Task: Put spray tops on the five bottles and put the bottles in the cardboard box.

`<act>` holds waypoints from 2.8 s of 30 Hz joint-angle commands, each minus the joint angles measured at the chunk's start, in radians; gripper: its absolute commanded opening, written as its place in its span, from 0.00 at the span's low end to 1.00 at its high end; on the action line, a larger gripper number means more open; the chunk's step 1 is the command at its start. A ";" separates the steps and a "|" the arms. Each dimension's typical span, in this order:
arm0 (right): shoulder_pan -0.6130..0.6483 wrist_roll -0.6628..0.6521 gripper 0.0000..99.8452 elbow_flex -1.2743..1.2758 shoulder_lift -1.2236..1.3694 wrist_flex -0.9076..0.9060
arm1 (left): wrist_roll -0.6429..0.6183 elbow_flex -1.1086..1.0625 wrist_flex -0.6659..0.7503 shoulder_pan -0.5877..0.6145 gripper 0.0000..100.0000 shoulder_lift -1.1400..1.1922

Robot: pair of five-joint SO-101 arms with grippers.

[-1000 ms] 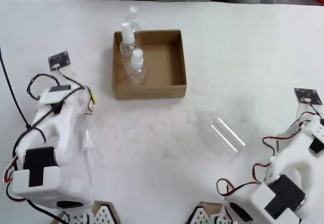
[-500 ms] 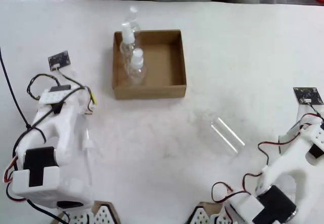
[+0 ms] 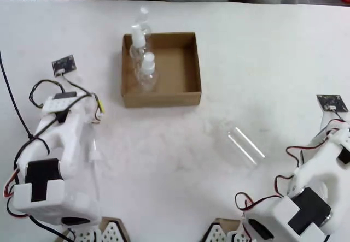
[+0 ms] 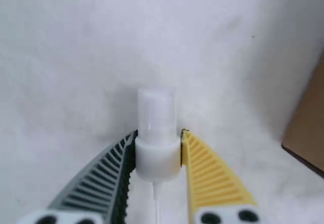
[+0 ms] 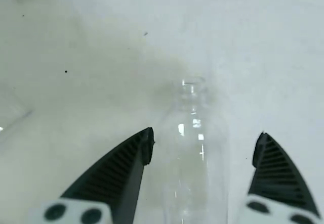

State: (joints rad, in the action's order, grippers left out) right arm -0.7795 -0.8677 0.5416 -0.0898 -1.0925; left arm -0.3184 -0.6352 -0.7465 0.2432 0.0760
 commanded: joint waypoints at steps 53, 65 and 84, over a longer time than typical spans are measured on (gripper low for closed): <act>0.022 -0.278 0.25 0.143 -0.008 0.163 | 0.009 0.005 0.017 -0.013 0.03 -0.027; 0.022 -0.454 0.30 0.141 -0.008 0.120 | 0.009 0.005 0.017 -0.015 0.03 -0.027; -0.015 -0.548 0.28 0.153 0.002 0.120 | 0.009 0.005 0.017 -0.015 0.03 -0.027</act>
State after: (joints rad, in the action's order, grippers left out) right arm -0.7795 -1.4047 0.7227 -0.0806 -0.9651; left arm -0.3184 -0.6352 -0.7465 0.2432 0.0760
